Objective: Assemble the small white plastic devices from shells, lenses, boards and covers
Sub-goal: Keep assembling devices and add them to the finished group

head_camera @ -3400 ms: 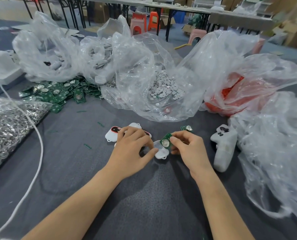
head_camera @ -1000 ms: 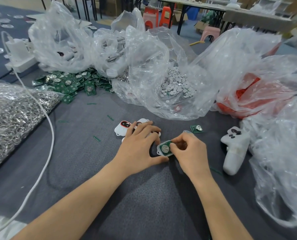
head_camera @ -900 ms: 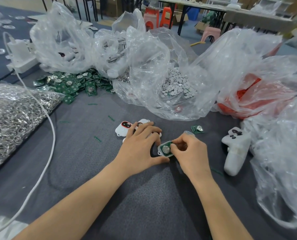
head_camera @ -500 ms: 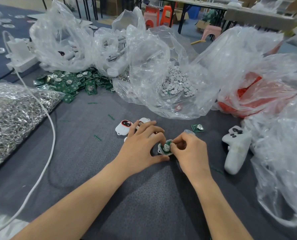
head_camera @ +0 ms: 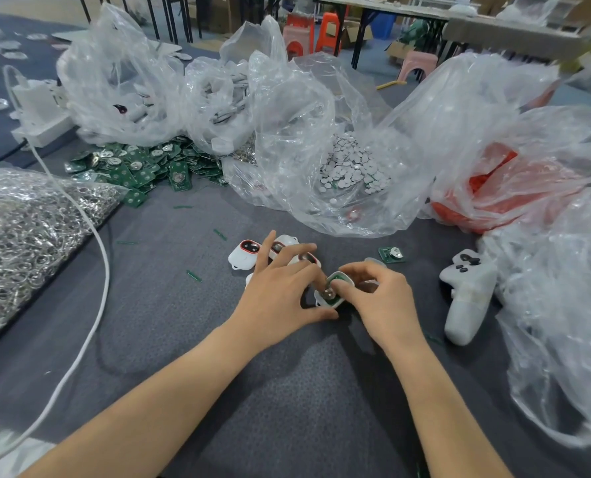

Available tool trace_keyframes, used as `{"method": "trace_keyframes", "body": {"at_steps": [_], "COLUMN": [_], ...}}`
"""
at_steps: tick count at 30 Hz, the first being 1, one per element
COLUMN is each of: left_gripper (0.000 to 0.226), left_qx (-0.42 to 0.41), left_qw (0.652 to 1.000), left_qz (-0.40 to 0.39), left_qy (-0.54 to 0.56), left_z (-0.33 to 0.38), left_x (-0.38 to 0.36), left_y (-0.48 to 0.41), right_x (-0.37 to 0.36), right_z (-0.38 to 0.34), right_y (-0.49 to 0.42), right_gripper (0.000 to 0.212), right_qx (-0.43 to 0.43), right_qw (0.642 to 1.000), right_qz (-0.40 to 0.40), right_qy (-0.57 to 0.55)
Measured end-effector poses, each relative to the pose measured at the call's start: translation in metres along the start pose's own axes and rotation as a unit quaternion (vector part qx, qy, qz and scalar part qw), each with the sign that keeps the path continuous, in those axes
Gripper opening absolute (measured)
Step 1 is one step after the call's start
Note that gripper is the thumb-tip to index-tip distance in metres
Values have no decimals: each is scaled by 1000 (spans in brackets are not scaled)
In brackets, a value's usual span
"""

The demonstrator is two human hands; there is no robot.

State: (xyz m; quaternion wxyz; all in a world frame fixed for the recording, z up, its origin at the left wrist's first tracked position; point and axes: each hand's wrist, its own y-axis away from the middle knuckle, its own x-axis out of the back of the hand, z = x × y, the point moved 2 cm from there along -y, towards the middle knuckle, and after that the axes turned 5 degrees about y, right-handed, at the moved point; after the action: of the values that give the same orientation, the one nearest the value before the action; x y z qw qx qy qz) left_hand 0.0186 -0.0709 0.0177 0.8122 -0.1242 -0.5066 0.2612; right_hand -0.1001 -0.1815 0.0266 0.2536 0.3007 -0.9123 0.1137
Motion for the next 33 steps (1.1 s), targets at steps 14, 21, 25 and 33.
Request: {"method": "trace_keyframes", "body": {"at_steps": [14, 21, 25, 33], "left_gripper": [22, 13, 13, 16], "left_qx": [172, 207, 211, 202], "left_qw": [921, 877, 879, 885], "left_qz": [51, 39, 30, -3], "left_qy": [347, 433, 426, 420], "left_z": [13, 7, 2, 1], "left_x": [-1, -4, -7, -8], "left_y": [2, 1, 0, -1], "right_x": [3, -4, -3, -3], "right_z": [-9, -10, -9, -12], "right_y": [2, 4, 3, 4], "right_gripper": [26, 24, 12, 19], "right_qx": [29, 35, 8, 23], "right_qw": [972, 978, 978, 987], "right_qz": [56, 39, -8, -13], "right_qy": [-227, -201, -209, -161]}}
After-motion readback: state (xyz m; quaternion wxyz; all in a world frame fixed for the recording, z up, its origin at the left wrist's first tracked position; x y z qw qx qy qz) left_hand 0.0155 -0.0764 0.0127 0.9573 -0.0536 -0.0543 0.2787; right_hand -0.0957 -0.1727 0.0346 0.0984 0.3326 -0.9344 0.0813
